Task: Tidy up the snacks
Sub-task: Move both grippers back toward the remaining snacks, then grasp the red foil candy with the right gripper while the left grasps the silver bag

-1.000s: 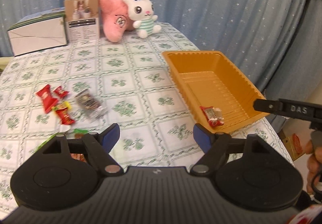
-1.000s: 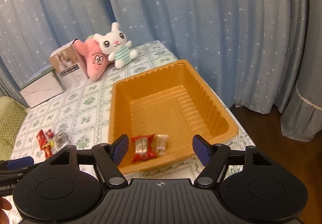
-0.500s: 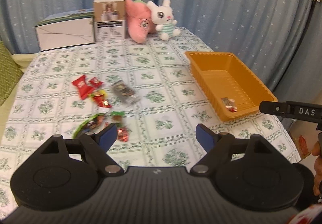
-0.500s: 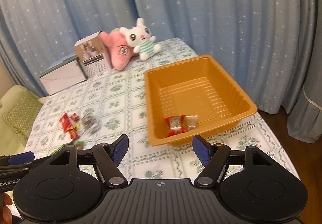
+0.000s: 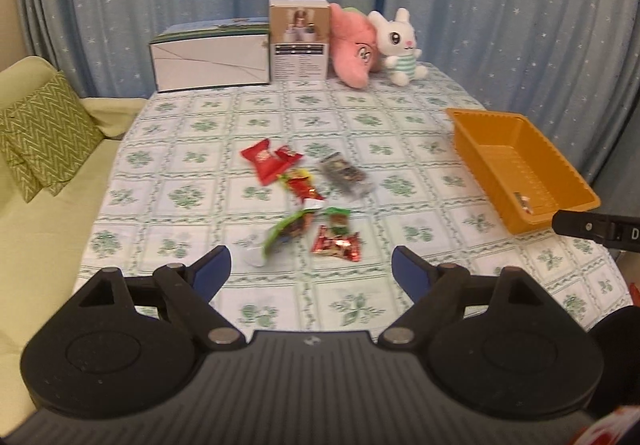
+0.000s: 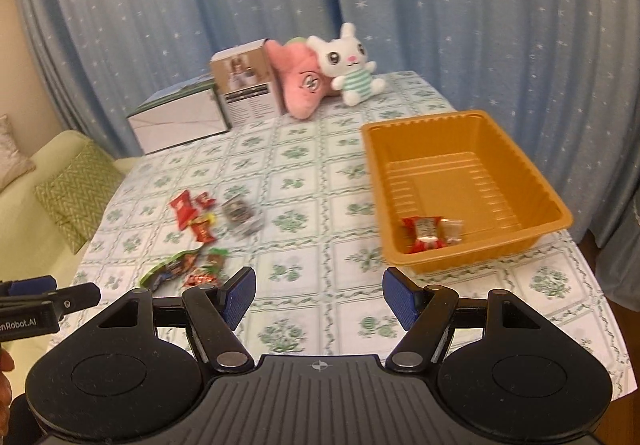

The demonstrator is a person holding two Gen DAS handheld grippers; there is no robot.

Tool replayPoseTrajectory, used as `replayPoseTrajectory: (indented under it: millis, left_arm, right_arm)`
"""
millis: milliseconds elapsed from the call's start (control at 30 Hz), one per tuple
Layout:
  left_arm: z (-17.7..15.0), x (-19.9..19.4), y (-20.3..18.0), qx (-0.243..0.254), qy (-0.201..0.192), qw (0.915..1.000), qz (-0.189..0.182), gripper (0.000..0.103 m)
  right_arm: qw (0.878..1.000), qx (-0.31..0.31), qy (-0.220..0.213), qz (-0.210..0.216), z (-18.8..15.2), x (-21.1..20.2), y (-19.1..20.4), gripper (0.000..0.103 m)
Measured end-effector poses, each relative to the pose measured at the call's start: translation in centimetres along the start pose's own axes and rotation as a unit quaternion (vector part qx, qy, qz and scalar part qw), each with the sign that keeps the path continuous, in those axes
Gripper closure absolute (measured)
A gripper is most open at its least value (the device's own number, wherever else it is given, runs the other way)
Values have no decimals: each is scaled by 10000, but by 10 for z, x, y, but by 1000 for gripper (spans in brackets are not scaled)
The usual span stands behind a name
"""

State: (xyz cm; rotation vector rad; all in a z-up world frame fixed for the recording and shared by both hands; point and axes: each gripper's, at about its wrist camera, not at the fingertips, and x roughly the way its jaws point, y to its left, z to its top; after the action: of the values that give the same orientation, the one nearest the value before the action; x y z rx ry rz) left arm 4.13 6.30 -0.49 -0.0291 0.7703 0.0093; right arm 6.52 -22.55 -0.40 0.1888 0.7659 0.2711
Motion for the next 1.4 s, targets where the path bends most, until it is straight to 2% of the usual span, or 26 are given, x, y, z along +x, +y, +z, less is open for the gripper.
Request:
replayPoseTrajectory:
  millis: [367, 667, 867, 1100, 1300, 1333, 1400]
  left_arm:
    - [3, 9, 18, 210, 128, 9997, 85, 17]
    - [9, 36, 28, 593, 381, 9975, 96, 17]
    - [15, 56, 39, 728, 544, 9959, -24, 18]
    - [21, 79, 55, 890, 682, 9937, -3, 18]
    - [27, 100, 63, 1016, 754, 9919, -62, 18]
    - [27, 103, 64, 1029, 764, 9917, -65, 18]
    - [28, 110, 65, 1040, 790, 9914, -76, 18]
  right_arm:
    - [9992, -338, 197, 120, -3, 16, 24, 33]
    - [9962, -760, 353, 256, -11, 42, 40, 33]
    - [9921, -1126, 375, 415, -12, 67, 56, 33]
    - [9840, -1614, 476, 582, -18, 108, 76, 33]
    - [9698, -2231, 566, 804, -27, 148, 97, 34]
    - [9665, -2346, 566, 871, -28, 153, 101, 35]
    - [9589, -2605, 600, 953, -31, 166, 110, 45]
